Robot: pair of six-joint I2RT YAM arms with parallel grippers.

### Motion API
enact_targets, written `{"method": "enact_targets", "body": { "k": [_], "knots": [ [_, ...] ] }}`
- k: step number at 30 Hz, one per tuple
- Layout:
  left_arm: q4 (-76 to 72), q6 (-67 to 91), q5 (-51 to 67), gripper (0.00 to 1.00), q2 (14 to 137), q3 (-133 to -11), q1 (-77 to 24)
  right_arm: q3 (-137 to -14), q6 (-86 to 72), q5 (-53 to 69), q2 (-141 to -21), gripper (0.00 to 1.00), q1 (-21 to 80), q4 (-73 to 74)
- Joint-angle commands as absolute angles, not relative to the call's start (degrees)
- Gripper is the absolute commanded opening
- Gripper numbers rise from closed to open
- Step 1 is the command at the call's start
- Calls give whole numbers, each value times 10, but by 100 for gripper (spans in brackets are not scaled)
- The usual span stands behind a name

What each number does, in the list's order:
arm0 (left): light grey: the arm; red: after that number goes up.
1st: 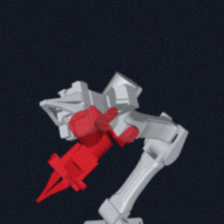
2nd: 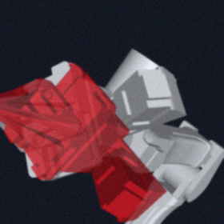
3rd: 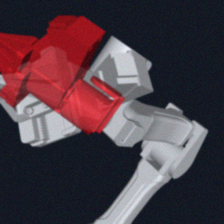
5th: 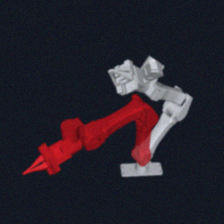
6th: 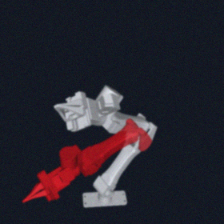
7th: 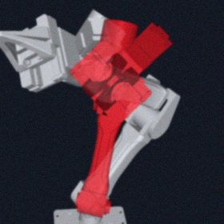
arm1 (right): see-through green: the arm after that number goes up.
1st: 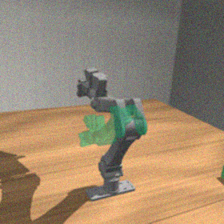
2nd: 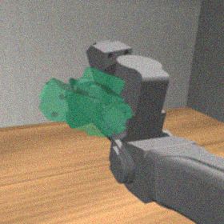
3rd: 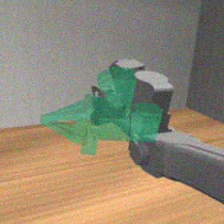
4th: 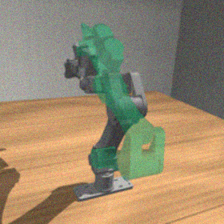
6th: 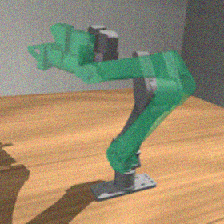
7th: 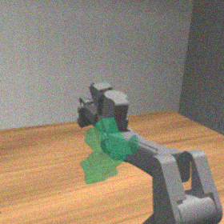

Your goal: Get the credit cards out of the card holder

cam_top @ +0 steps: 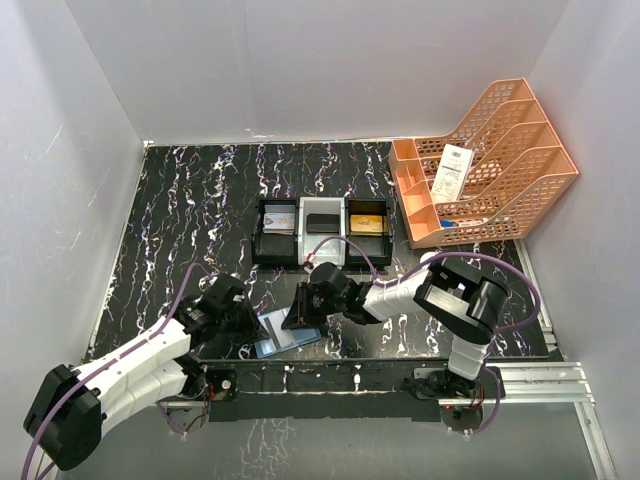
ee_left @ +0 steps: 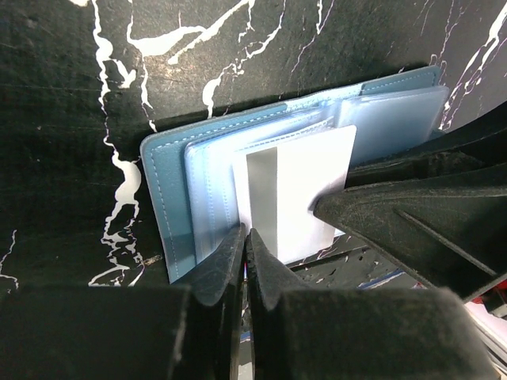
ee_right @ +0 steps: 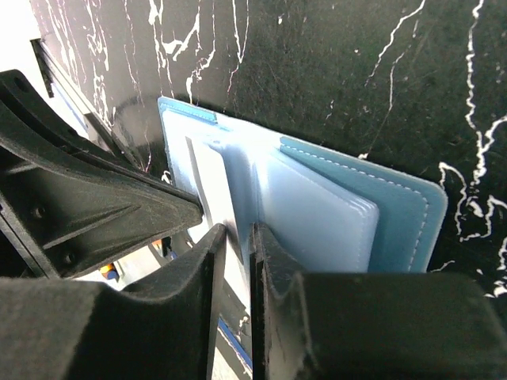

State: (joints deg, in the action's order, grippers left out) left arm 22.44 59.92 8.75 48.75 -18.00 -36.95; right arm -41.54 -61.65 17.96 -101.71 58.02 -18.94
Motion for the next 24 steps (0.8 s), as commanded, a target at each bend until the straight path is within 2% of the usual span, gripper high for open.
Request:
{"method": "enact_targets", "body": {
  "k": [1, 3, 9, 10, 24],
  "knots": [
    [269, 591, 61, 2, 493, -169, -372, -407, -608, 186, -993, 13, 582, -222],
    [269, 589, 62, 2, 498, -170, -372, -403, -610, 199, -983, 9, 582, -236],
    [271, 589, 57, 2, 502, -172, -372, -395, -613, 195, -970, 8, 582, -237],
    [271, 589, 56, 2, 502, -172, -372, -395, -612, 197, -968, 0, 582, -237],
    [276, 590, 52, 1, 500, -176, -372, -375, -603, 177, -937, 0, 570, -200]
  ]
}}
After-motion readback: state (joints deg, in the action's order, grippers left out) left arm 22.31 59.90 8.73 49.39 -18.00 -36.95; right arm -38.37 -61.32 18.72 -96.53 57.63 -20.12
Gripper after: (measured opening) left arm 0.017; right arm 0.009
